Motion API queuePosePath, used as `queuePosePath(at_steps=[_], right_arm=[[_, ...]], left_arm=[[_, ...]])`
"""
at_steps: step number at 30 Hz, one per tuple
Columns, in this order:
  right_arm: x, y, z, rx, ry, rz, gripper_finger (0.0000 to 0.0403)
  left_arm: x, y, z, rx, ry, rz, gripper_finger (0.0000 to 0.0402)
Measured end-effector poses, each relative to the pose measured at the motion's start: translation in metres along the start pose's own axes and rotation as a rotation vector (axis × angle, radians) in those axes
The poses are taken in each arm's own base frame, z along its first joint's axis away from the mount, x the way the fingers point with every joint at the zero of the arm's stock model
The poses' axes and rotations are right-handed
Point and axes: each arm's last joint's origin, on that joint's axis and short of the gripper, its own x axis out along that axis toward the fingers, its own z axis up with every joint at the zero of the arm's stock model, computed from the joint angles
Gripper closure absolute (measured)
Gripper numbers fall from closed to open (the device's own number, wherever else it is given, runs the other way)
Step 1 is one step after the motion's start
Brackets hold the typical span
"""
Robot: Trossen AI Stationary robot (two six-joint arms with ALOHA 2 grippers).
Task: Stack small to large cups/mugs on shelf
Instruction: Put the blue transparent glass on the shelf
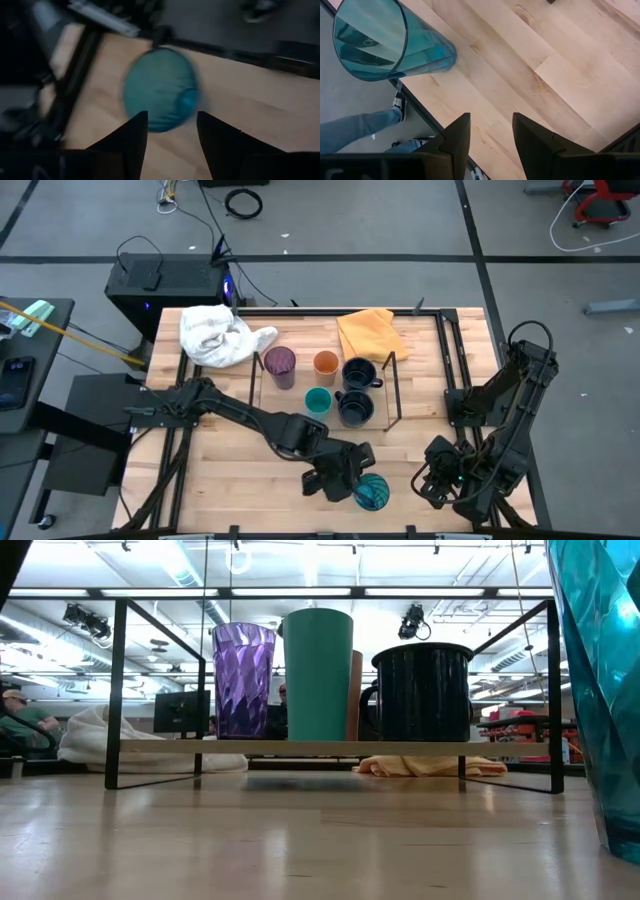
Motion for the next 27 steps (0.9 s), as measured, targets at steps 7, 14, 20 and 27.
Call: queuePosePath(at_steps=[7,14,20,27], right_arm=[[0.000,0.000,0.000,0.000,0.001,0.000,0.0250],[0.000,0.000,0.000,0.001,0.001,0.001,0.0250],[0.000,0.000,0.000,0.001,0.001,0.000,0.0250],[0.000,0.000,0.000,-0.016,0.001,0.000,0.0250]], left_arm=[[0.000,0.013,-0.004,-0.018,0.160,0.239,0.0225],[0.000,0.018,0.001,-0.134,0.150,0.363,0.0223],[-0.013,0.041,-0.009,-0.811,-0.057,0.398,0.0229],[-0.023,0.063,-0.039,-1.346,-0.244,0.003,0.0230]])
